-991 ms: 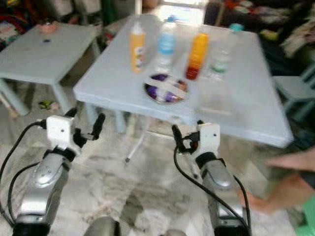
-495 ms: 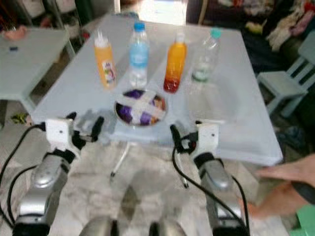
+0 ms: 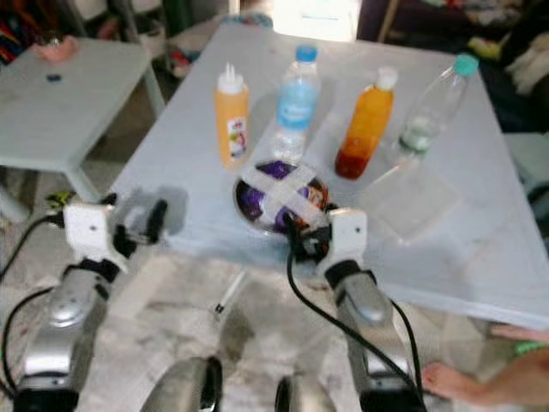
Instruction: Restocking fridge
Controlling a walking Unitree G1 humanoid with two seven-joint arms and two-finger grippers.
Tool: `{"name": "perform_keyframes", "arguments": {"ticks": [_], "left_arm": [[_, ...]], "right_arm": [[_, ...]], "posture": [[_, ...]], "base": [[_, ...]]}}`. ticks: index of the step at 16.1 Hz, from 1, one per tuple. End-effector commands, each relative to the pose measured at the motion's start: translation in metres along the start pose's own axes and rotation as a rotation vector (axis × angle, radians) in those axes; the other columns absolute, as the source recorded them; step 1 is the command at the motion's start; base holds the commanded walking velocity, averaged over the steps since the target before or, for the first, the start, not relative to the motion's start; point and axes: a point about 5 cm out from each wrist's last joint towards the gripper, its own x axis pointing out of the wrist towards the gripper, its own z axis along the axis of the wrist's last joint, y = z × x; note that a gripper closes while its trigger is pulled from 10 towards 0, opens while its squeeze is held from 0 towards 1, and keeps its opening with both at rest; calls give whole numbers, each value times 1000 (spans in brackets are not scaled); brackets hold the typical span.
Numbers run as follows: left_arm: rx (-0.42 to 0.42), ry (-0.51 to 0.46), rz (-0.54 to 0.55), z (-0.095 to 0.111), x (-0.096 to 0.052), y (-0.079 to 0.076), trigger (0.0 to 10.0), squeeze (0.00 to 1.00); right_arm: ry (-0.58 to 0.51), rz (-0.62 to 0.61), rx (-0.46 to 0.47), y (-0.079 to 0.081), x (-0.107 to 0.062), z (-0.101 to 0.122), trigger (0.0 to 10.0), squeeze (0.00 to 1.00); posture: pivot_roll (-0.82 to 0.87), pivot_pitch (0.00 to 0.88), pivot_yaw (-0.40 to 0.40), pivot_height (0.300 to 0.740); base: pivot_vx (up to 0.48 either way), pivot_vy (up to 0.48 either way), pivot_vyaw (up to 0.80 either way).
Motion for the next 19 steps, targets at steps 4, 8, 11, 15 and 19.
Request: {"name": "perform_keyframes", "arguments": {"ticks": [4, 8, 11, 15, 19], "left_arm": [[20, -14, -3, 4, 0, 3, 10000, 0], [21, -22, -2, 6, 1, 3, 10000, 0], [25, -26, -1, 8, 2, 5, 10000, 0], [49, -14, 2, 7, 3, 11, 10000, 0], [51, -3, -20, 3, -2, 4, 10000, 0]], "right_arm": [[14, -1, 3, 0, -2, -3, 10000, 0], [18, -9, 3, 0, -2, -4, 10000, 0], [9, -11, 18, 1, 2, -1, 10000, 0], [-29, 4, 93, 7, 14, 10, 10000, 0], [-55, 3, 123, 9, 20, 16, 10000, 0]], "posture": [[45, 103, -61, 740], [47, 103, -62, 740], [51, 102, -62, 740], [49, 107, -59, 740], [55, 108, -57, 740]], "base": [[0, 0, 0], [0, 0, 0], [0, 0, 0], [0, 0, 0], [0, 0, 0]]}}
